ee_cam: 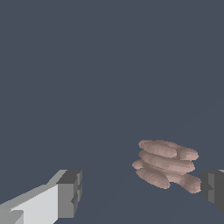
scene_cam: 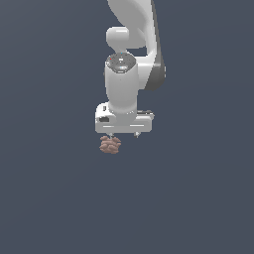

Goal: Pick up the object and move it to a goal position.

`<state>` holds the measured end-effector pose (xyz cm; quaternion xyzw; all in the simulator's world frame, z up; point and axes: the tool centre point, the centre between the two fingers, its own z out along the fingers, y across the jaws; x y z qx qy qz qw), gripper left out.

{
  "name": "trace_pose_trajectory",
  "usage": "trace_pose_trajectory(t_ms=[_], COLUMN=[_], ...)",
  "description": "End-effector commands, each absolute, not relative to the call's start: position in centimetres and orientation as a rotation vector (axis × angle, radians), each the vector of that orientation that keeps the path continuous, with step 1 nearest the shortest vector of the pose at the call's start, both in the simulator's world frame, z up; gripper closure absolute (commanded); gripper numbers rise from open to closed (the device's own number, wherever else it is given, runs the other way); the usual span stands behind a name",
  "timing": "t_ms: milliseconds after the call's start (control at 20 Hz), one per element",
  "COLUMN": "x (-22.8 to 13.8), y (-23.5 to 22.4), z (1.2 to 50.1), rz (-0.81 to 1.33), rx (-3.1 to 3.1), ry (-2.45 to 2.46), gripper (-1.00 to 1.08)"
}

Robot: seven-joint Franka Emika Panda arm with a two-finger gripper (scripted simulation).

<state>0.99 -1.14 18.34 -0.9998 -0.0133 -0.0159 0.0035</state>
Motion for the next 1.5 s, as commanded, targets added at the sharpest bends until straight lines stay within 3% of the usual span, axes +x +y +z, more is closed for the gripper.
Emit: trace_pose_trajectory(t_ms=[0,1450], x=[0.9,-0.4], y=[-1.3,-5.0], z=[18.2,15.5], rz=[-0.049,-0.02], rx=[-3.134,-2.948], ry=[-0.085,-1.104], gripper=[-0.92,-0.92])
